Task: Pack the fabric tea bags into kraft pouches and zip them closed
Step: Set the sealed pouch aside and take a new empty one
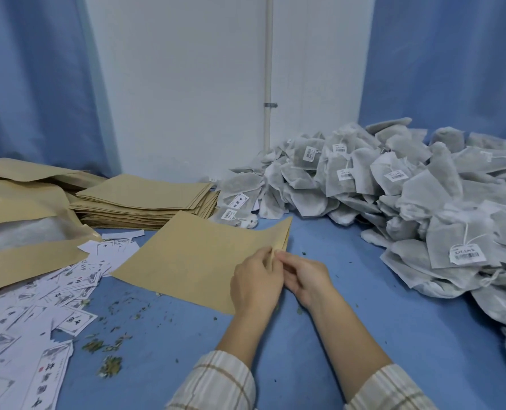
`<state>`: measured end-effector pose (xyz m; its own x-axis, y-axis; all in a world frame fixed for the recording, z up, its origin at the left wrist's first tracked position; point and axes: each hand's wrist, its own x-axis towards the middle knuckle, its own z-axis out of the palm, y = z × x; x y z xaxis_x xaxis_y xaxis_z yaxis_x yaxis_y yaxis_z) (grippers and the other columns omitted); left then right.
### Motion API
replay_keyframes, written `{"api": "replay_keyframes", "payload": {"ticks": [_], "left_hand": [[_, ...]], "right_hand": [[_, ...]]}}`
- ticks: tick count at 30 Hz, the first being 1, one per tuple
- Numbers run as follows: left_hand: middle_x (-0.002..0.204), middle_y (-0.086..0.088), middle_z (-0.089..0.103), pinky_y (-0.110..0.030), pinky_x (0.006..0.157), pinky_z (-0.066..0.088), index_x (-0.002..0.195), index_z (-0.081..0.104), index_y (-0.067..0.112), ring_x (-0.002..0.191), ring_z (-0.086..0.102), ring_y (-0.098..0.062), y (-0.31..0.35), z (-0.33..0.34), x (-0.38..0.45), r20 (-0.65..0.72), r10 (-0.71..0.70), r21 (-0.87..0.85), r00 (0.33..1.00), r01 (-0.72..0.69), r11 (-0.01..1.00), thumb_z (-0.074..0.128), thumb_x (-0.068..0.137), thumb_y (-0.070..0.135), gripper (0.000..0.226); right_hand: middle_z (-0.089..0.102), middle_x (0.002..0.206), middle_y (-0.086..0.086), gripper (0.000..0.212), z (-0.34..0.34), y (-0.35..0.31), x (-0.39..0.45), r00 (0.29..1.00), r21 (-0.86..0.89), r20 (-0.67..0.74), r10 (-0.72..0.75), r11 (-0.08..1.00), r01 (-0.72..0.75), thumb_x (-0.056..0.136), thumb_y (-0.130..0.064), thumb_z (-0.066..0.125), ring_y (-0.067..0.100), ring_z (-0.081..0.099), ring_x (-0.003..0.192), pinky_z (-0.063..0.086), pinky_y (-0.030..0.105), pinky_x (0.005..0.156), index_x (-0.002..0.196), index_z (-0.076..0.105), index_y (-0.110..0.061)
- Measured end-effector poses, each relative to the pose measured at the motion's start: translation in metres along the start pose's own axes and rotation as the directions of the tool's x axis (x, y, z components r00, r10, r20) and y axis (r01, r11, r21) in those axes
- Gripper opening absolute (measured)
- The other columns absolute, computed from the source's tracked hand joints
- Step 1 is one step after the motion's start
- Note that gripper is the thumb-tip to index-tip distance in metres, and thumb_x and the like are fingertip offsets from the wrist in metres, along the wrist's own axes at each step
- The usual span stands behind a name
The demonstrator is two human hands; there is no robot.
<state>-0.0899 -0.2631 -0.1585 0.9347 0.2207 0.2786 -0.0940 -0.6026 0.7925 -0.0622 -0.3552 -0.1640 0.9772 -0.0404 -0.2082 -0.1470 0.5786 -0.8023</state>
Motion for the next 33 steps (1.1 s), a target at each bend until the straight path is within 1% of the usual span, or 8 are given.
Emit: {"api": "replay_keyframes", "payload": {"ticks": [5,12,15,18,20,23,29,33], "left_hand": [[0.097,0.007,0.070,-0.031,0.081,0.051,0.099,0.069,0.028,0.093,0.064,-0.016,-0.001,-0.001,0.003,0.018,0.025,-0.083,1.000,-0.024,0.996,0.054,0.085,0.049,0.029],[0.053,0.005,0.061,-0.018,0.049,0.036,0.060,0.067,0.017,0.052,0.049,-0.005,-0.003,-0.003,0.004,-0.080,-0.009,-0.296,0.997,-0.015,0.955,0.055,0.083,0.030,0.029],[0.064,0.000,0.065,-0.027,0.060,0.043,0.070,0.067,0.013,0.063,0.056,-0.014,-0.001,-0.002,0.000,-0.054,0.094,-0.128,0.994,-0.100,0.987,0.049,0.091,0.031,0.032],[0.075,-0.013,0.068,-0.032,0.061,0.043,0.077,0.064,0.004,0.072,0.064,-0.027,0.008,-0.002,-0.006,-0.027,0.272,0.244,0.962,-0.257,0.935,0.051,0.092,0.027,0.030],[0.047,-0.008,0.057,-0.025,0.039,0.036,0.053,0.059,0.006,0.041,0.058,-0.019,0.014,-0.004,-0.012,0.017,0.394,0.440,0.919,-0.361,0.822,0.084,0.058,0.016,0.027],[0.030,0.001,0.042,-0.017,0.025,0.021,0.038,0.049,0.013,0.021,0.040,-0.012,0.014,-0.001,-0.014,-0.024,0.370,0.465,0.929,-0.317,0.827,0.087,0.018,0.004,0.043],[0.034,-0.021,0.046,-0.019,0.037,0.023,0.045,0.050,-0.006,0.026,0.046,-0.032,0.004,0.002,-0.010,-0.198,0.365,0.314,0.910,-0.294,0.903,0.066,0.064,-0.011,0.025],[0.066,-0.031,0.061,-0.032,0.053,0.030,0.072,0.058,-0.011,0.062,0.061,-0.039,0.001,0.000,-0.007,-0.238,0.190,0.171,0.953,-0.151,0.974,0.044,0.092,0.002,0.027]], "right_hand": [[0.071,0.078,0.020,0.009,-0.002,-0.001,0.002,0.995,0.084,0.094,0.035,0.996,-0.043,0.079,-0.001,0.066,0.024,0.071,0.069,0.058,0.028,0.058,0.083,0.066,0.008],[0.067,0.087,0.014,0.015,0.007,0.008,0.001,0.992,0.162,0.127,0.021,0.986,-0.041,0.088,-0.015,0.060,0.019,0.067,0.077,0.058,0.027,0.066,0.093,0.063,-0.001],[0.062,0.066,0.007,0.020,0.010,0.004,-0.002,0.992,-0.227,-0.018,-0.123,0.967,0.116,0.087,-0.017,0.061,0.019,0.058,0.064,0.048,0.023,0.056,0.068,0.062,-0.011],[0.038,0.037,-0.009,0.042,0.013,-0.005,-0.006,0.939,-0.688,-0.061,-0.338,0.696,0.206,0.082,-0.019,0.055,0.012,0.036,0.047,0.028,0.022,0.043,0.043,0.040,-0.018],[0.026,0.031,-0.008,0.047,0.010,-0.009,-0.005,0.931,-0.751,-0.045,-0.363,0.627,0.209,0.079,-0.014,0.053,0.012,0.026,0.046,0.021,0.025,0.043,0.040,0.029,-0.019],[0.022,0.031,-0.006,0.047,0.007,-0.009,-0.004,0.919,-0.837,-0.011,-0.394,0.507,0.207,0.079,-0.011,0.052,0.013,0.021,0.045,0.017,0.020,0.038,0.042,0.025,-0.019],[0.024,0.043,-0.004,0.044,0.014,0.007,-0.007,0.910,-0.814,-0.027,-0.414,0.538,0.221,0.079,-0.008,0.049,0.014,0.022,0.048,0.018,0.025,0.044,0.044,0.025,-0.019],[0.026,0.047,-0.001,0.043,0.014,0.014,-0.007,0.910,-0.756,-0.083,-0.405,0.621,0.207,0.080,-0.005,0.047,0.016,0.024,0.052,0.019,0.027,0.048,0.045,0.025,-0.018]]}}
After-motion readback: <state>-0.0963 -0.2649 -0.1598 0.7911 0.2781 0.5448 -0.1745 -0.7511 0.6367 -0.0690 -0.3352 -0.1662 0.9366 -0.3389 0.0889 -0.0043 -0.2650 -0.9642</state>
